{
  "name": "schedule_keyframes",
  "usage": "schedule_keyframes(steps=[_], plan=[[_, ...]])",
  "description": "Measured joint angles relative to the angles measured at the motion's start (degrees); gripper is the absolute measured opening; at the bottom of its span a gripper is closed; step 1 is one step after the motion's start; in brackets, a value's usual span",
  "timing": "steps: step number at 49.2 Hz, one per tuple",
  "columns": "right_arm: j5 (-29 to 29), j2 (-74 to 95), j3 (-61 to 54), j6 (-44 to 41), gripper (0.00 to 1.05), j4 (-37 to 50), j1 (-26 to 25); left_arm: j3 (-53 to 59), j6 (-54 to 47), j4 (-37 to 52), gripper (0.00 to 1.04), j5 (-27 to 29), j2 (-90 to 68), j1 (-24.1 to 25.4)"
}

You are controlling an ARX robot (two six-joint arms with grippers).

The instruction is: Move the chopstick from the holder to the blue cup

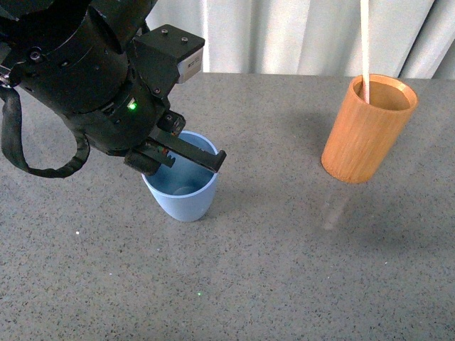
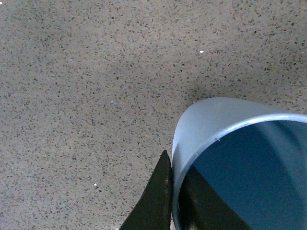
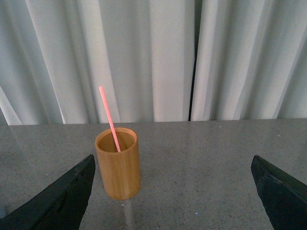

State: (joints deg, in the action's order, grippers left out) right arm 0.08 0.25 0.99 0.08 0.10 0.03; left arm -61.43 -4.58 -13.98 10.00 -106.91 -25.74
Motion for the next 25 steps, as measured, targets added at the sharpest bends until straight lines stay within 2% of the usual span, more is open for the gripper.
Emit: schedule_keyframes(steps=[21, 25], plan=[[0.00, 0.00, 0.00, 0.00, 0.95, 0.00, 0.00, -1.25, 0.33, -0.59, 0.03, -1.55, -0.44, -1.95], [0.00, 0.00, 0.00, 0.00, 0.95, 0.00, 0.00, -1.68, 0.50, -0.57, 0.18, -1.51, -0.70, -2.01]])
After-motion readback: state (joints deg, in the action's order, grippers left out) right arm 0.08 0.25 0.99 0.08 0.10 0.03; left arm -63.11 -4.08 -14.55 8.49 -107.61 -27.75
